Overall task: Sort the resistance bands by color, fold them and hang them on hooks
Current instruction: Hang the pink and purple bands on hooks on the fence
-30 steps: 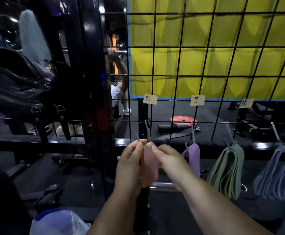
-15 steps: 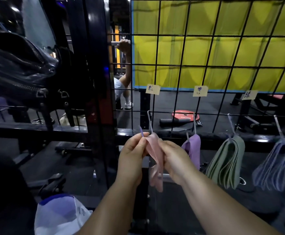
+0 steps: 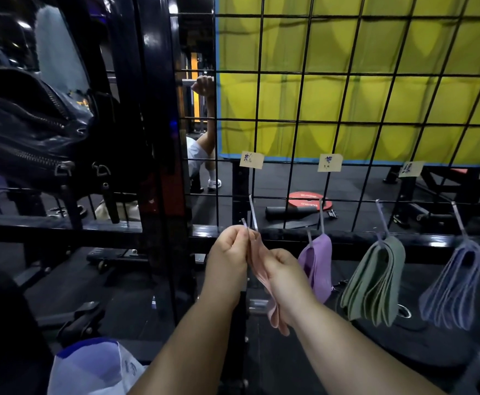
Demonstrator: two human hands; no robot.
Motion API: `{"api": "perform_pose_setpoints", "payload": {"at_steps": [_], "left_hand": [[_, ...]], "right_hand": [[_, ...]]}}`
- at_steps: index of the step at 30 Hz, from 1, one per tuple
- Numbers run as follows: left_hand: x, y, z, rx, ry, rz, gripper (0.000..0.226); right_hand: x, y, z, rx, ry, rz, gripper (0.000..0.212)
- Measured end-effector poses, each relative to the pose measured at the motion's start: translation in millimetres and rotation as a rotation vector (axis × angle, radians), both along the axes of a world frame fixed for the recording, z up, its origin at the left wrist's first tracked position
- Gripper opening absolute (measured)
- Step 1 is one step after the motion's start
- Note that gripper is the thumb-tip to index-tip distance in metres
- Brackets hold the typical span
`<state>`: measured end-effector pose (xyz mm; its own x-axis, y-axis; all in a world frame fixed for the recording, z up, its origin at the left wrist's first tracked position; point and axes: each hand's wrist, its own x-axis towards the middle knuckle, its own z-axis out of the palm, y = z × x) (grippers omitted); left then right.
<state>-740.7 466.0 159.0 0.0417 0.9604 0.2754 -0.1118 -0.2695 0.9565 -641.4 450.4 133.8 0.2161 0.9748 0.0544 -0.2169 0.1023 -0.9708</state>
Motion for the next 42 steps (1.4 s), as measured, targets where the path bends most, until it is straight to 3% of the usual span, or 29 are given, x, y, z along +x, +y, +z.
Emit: {"api": "perform_pose_setpoints", "payload": {"at_steps": [2,5,8,12,16,18,21,25,29,34,42], "left_hand": [[-1,1,1,0.001,0.0,0.004,0.029],[-2,1,0,0.0,-0.006,0.019,0.03],[0,-3,-6,-0.012,-0.04,0.049,0.026],[3,-10,-17,-0.015,-0.026,0.085,0.021],[7,-11,-29,-0.021,0.122,0.101,0.035],[11,-10,-34,-0.016,0.173,0.159,0.029],[17,-11,-42,-0.014,0.231,0.182,0.017],[22,-19,-64,-0.05,0.173,0.139,0.003],[25,-26,-90,-0.053,0.133,0.144,0.018],[26,-31,-107,0.03,0.255,0.24,0.027],[26,-35,-123,0.04,0.339,0.252,0.022]], "right_hand": [[0,4,-2,-0.006,-0.016,-0.012,0.034],[-1,5,-4,-0.018,-0.14,-0.003,0.046],[-1,5,-9,-0.048,-0.177,-0.071,0.029],[4,4,-14,-0.094,-0.276,-0.136,0.051],[11,3,-29,-0.134,-0.266,-0.043,0.025],[15,-1,-34,-0.154,-0.242,0.004,0.017],[22,-6,-41,-0.175,-0.268,0.055,0.02],[27,-13,-49,-0.212,-0.316,0.115,0.023],[29,-20,-57,-0.218,-0.332,0.149,0.021],[28,-26,-64,-0.218,-0.377,0.158,0.02],[27,-33,-64,-0.207,-0.606,0.116,0.027]]}}
